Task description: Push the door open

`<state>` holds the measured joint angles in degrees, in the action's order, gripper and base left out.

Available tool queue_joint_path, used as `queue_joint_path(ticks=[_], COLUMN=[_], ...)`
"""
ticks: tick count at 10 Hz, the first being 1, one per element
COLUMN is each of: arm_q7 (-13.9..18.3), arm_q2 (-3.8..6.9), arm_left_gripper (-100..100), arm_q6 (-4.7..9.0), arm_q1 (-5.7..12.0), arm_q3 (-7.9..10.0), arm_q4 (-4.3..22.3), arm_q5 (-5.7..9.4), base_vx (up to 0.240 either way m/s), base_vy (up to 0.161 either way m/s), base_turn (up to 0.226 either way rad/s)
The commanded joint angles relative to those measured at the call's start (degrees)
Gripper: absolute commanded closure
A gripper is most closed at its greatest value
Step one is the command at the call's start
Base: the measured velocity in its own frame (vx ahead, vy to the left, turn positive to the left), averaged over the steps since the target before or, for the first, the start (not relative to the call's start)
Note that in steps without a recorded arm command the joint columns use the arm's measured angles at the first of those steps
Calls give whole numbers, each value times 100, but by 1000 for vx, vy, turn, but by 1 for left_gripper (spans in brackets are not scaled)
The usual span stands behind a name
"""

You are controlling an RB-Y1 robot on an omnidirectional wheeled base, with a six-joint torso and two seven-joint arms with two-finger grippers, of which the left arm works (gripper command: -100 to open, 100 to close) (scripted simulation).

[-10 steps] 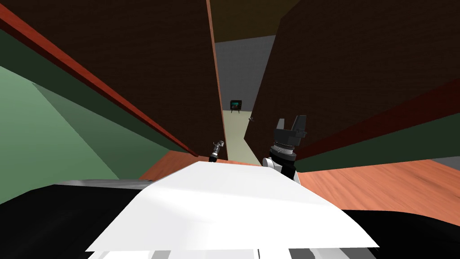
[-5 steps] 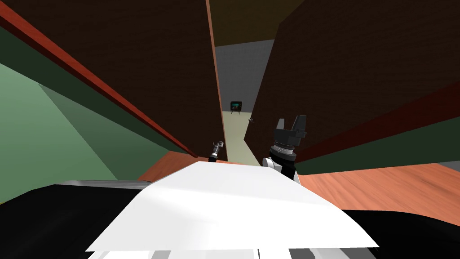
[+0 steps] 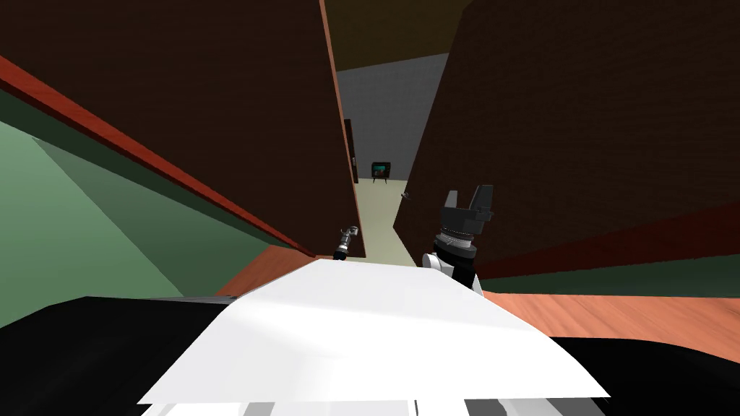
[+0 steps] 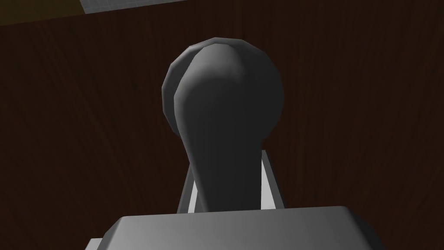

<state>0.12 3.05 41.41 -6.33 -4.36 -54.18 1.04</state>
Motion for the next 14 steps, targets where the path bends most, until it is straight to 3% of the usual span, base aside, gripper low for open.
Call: queue_joint_path(ticks=[1, 7, 14], arm_q7=[-56, -210, -419], arm_q2=[75, 79, -126], arm_left_gripper=[100, 100, 100], arm_q6=[60, 64, 68], arm_q1=[69, 145, 248], arm_q3=[180, 553, 1059], arm_q4=[41, 122, 232], arm_q5=[66, 224, 438], base_vx=[190, 173, 179], base_vy=[-67, -81, -78], base_turn=[86, 82, 94])
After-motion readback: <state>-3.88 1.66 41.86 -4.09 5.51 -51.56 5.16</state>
